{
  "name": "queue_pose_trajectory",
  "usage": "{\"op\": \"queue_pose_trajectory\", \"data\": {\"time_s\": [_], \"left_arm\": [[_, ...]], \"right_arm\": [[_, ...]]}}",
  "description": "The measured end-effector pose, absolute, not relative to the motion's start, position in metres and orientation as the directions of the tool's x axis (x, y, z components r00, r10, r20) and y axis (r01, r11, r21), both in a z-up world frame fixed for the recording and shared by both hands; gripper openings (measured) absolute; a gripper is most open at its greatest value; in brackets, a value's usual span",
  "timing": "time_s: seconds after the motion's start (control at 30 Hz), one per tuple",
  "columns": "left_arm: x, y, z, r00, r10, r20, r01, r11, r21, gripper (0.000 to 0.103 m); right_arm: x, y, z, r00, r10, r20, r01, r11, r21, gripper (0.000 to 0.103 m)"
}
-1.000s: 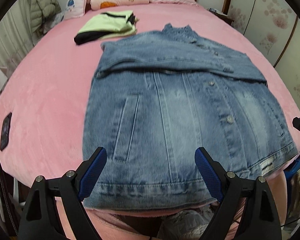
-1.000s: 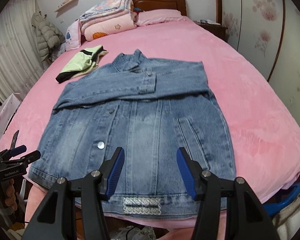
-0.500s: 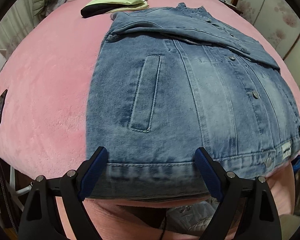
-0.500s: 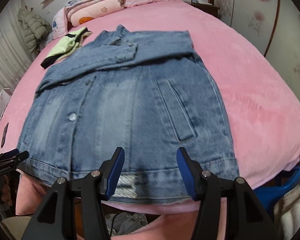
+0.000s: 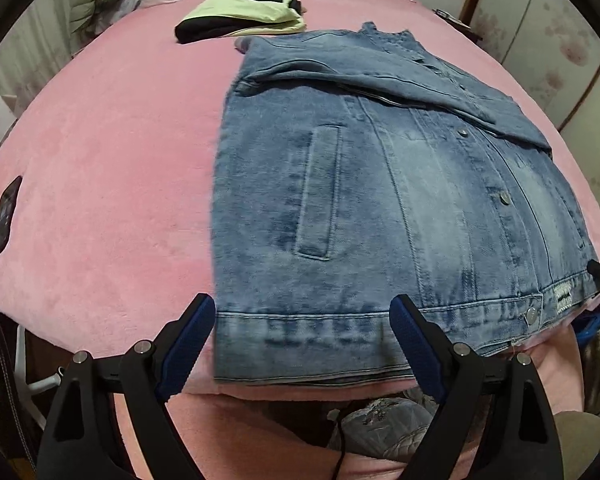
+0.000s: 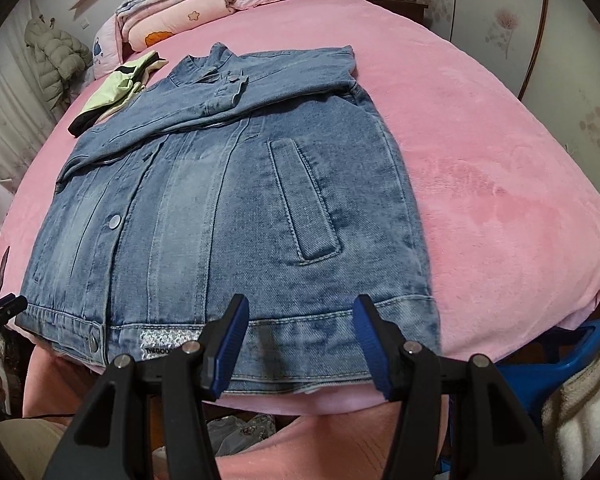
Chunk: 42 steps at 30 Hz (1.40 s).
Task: Fold large clothes
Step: 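Grasp the jacket hem with both tools, then lift the hem and fold it toward the collar with both tools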
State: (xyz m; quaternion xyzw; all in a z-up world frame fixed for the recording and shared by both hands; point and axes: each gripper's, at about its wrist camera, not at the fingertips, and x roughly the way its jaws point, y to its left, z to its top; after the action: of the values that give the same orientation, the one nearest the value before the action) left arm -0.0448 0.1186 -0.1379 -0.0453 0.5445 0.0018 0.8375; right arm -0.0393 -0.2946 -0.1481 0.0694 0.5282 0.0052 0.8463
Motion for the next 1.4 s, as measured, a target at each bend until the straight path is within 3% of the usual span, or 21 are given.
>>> {"op": "queue_pose_trajectory", "data": {"time_s": [0.4, 0.8, 1.17, 1.2, 1.27, 1.33, 1.4], "left_arm": [[-0.05, 0.145, -0.17, 0.321, -0.096, -0.942, -0.085, 0.988, -0.13, 0.089], [-0.047, 0.163, -0.19, 0.307, -0.226, -0.925, -0.093, 0.96, -0.265, 0.089], [-0.044, 0.166, -0.203, 0.297, -0.3, -0.907, -0.071, 0.94, -0.334, 0.091], [-0.044, 0.164, -0.202, 0.296, -0.297, -0.908, -0.069, 0.941, -0.331, 0.089], [-0.043, 0.16, -0.2, 0.293, -0.304, -0.907, -0.054, 0.941, -0.333, 0.076], [-0.043, 0.153, -0.196, 0.277, -0.337, -0.9, -0.029, 0.933, -0.359, 0.038], [-0.042, 0.145, -0.191, 0.268, -0.309, -0.913, -0.028, 0.944, -0.328, 0.032]], "right_arm": [[-0.051, -0.322, -0.143, 0.471, 0.107, -0.876, 0.051, 0.988, 0.148, 0.054], [-0.059, -0.359, -0.148, 0.463, 0.131, -0.877, 0.111, 0.973, 0.204, 0.057], [-0.053, -0.377, -0.197, 0.399, 0.359, -0.844, 0.153, 0.881, 0.447, 0.057], [-0.052, -0.375, -0.199, 0.395, 0.373, -0.84, 0.146, 0.877, 0.458, 0.051], [-0.051, -0.371, -0.199, 0.387, 0.377, -0.842, 0.131, 0.881, 0.455, 0.045], [-0.051, -0.368, -0.194, 0.389, 0.388, -0.835, 0.112, 0.88, 0.462, 0.035], [-0.051, -0.364, -0.185, 0.396, 0.379, -0.836, 0.09, 0.89, 0.446, 0.029]]}}
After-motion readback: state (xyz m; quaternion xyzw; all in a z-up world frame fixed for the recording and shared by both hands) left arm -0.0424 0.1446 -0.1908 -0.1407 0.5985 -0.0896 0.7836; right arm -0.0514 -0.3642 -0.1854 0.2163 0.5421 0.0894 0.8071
